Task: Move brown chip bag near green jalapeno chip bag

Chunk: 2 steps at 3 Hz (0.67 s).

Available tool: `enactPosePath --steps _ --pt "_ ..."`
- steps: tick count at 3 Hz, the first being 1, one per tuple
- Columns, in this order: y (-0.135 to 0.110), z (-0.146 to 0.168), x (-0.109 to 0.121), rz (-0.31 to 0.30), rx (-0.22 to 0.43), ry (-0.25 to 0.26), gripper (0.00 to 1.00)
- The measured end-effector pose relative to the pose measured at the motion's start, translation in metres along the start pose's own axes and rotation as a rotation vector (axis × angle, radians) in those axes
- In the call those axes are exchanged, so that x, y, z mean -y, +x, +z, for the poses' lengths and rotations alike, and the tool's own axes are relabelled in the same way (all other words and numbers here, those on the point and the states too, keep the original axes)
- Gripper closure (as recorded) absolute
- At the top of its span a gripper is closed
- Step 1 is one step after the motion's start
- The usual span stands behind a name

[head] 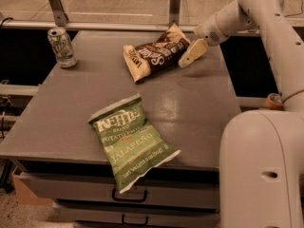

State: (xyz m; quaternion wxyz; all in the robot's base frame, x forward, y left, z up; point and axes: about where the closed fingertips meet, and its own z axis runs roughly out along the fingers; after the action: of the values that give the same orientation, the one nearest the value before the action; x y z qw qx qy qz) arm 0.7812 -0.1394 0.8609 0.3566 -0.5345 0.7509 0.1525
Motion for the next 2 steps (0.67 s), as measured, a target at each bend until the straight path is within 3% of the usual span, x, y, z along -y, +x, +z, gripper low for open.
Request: enactPosePath --steps 2 --pt "-0.0098 0.0086 -0.0034 -0.018 0.058 -0.025 0.41"
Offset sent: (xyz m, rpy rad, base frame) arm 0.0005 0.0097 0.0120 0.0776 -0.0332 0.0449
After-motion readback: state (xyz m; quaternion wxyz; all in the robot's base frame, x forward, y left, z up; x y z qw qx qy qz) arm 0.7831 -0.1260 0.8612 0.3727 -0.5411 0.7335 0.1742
